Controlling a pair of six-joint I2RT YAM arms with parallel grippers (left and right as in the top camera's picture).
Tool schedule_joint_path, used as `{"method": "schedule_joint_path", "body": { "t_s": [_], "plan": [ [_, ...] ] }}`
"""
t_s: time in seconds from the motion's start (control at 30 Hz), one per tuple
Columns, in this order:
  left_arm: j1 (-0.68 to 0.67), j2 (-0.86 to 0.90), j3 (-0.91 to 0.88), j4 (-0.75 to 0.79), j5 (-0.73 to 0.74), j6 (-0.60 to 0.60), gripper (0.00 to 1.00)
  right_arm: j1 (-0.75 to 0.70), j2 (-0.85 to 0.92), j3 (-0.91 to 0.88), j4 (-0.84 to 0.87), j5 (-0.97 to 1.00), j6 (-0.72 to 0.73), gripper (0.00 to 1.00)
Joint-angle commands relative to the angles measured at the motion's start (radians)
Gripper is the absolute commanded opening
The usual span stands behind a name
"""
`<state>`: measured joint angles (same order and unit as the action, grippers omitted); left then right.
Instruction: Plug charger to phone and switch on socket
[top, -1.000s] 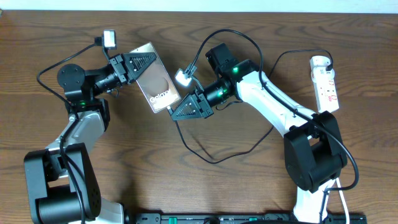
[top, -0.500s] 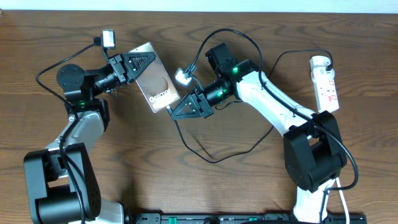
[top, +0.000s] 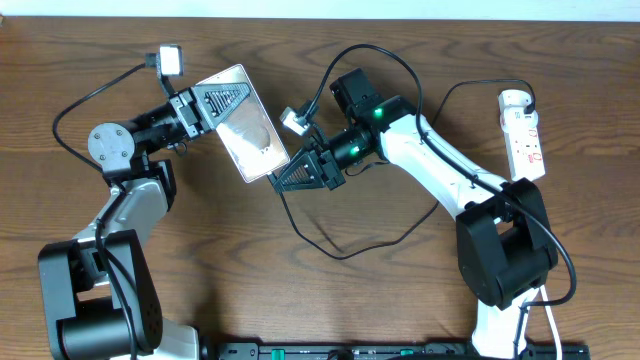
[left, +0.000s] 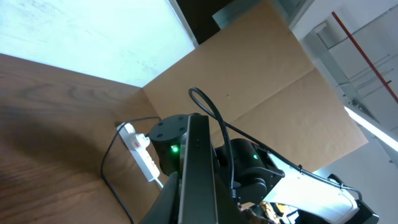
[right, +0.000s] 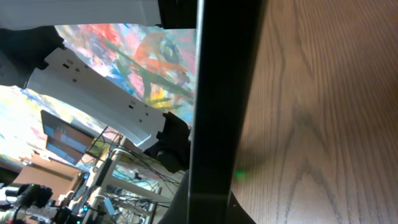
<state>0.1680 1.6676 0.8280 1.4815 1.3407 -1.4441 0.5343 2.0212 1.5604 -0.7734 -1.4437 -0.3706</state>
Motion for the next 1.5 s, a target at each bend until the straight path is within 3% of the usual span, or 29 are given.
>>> {"method": "schedule_joint_path", "body": {
  "t_s": [0.0,0.67,0.87,1.27,1.33,1.47],
  "plan": [
    [-0.005,-0.011,0.015,0.017,0.047,-0.033,0.08,-0.003,0.003,0.006,0.004,-0.052,-0.031,0.01],
    [-0.016,-0.011,0.014,0.028,0.144,0.037,0.07,-0.009,0.003,0.006,0.069,-0.109,-0.018,0.01],
    [-0.043,-0.011,0.014,0.028,0.144,0.063,0.08,-0.023,0.003,0.006,0.165,-0.111,0.087,0.01],
    [-0.042,-0.011,0.014,0.028,0.143,0.064,0.08,-0.031,0.003,0.006,0.172,-0.111,0.094,0.01],
    [-0.042,-0.011,0.014,0.028,0.136,0.063,0.07,-0.031,0.003,0.006,0.172,-0.111,0.093,0.09],
    [-0.039,-0.011,0.014,0.028,0.133,0.064,0.08,-0.031,0.003,0.006,0.172,-0.103,0.093,0.45]
  ]
}}
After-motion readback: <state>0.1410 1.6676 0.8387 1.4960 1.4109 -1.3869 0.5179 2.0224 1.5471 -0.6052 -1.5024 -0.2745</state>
